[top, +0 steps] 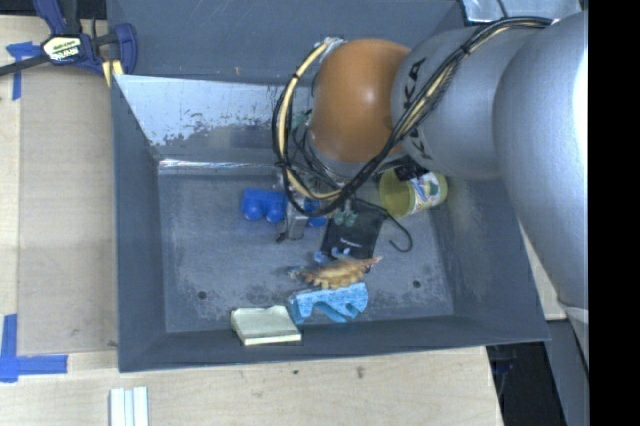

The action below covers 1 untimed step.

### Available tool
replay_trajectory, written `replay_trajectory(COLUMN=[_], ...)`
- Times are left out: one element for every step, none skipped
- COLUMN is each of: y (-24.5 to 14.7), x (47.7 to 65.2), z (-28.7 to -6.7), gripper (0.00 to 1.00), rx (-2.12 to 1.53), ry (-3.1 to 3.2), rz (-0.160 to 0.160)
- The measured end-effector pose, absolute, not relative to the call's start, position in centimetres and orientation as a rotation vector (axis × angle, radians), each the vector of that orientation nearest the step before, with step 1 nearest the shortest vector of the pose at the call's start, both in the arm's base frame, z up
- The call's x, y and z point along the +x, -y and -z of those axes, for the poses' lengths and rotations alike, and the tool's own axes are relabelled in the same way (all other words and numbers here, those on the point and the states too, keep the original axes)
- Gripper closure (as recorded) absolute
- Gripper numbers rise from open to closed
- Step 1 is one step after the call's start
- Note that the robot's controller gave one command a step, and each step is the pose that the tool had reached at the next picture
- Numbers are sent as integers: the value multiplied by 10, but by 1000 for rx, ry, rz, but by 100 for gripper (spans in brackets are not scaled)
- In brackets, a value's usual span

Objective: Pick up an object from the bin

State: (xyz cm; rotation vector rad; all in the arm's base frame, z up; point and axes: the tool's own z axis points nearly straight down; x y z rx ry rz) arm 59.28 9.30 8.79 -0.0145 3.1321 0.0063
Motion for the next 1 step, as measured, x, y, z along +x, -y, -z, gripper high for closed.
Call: replay_trajectory(y=[-93], x=[593], z=[-88], gripper=[100], rx=[-14], ry=[-3132], rz=[-6])
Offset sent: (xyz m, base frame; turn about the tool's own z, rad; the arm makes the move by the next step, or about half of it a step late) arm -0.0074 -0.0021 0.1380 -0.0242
